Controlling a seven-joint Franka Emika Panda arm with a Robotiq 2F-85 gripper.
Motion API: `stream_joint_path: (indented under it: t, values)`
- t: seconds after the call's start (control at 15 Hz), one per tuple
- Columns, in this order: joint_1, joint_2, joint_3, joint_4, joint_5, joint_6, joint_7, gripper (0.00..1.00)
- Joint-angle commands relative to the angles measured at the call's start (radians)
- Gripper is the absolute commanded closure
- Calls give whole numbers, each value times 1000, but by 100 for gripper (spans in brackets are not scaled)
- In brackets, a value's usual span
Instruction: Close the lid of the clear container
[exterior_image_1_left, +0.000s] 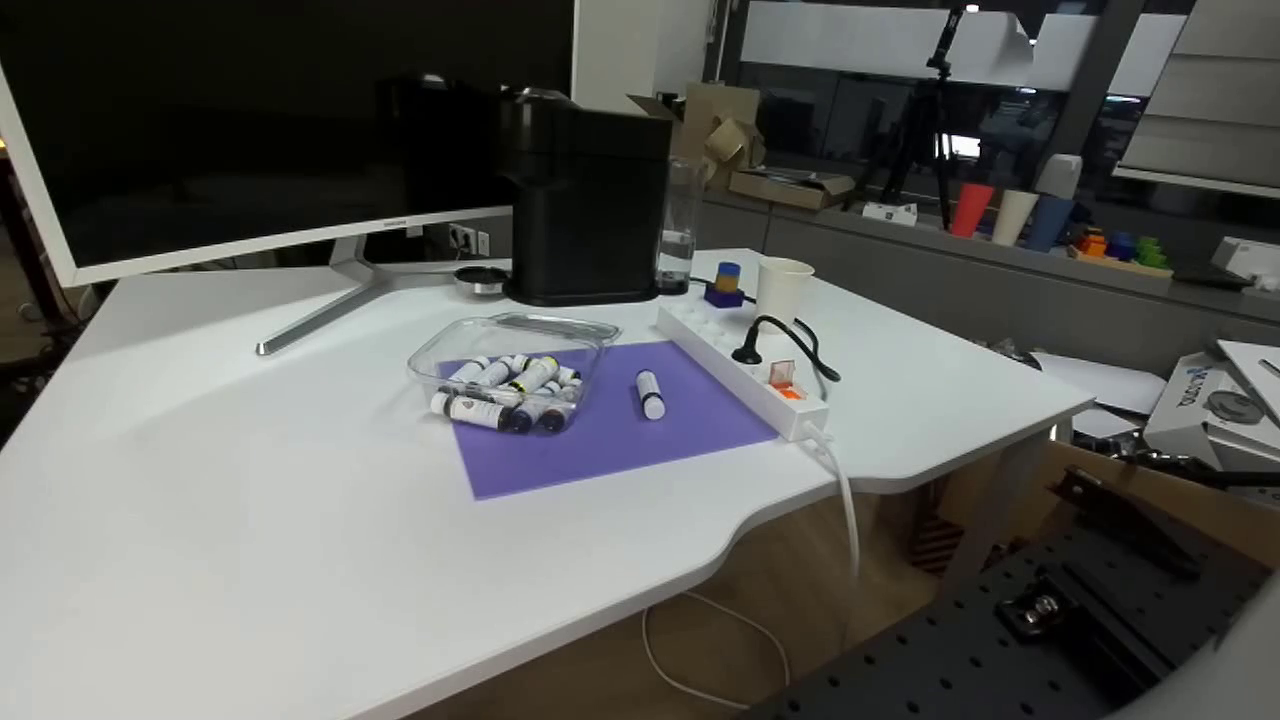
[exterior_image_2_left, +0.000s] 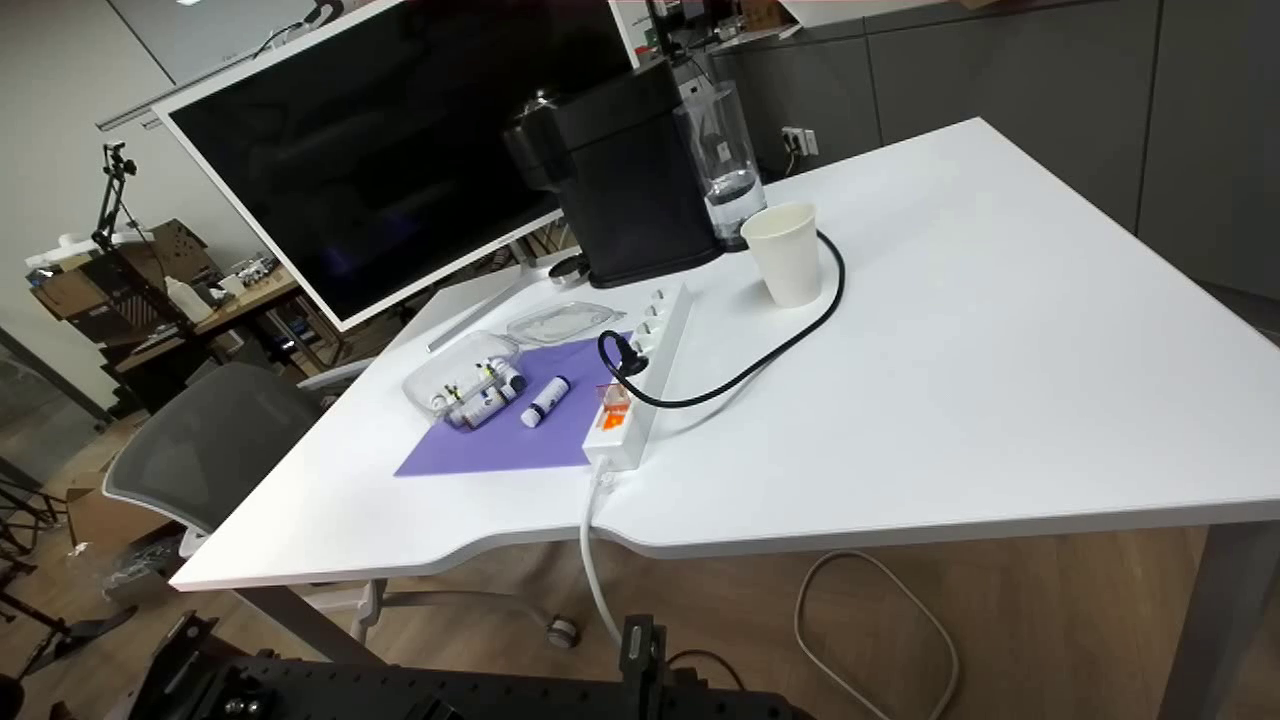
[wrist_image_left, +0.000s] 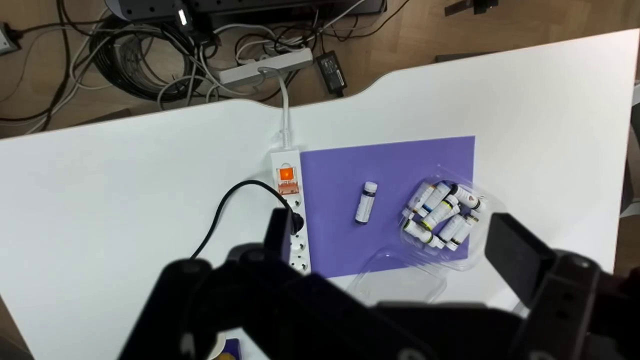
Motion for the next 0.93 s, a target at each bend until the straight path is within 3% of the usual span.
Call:
stream_joint_path:
  t: [0.0,0.47,0.67,0.87]
  values:
    - [-16,24,20,-19,4,94,28,0]
    - [-5,261,68,-119,83,508,166,0]
    - [32,413,57,-123,258,634,165,0]
    - [49,568,51,-95,492,666,101,0]
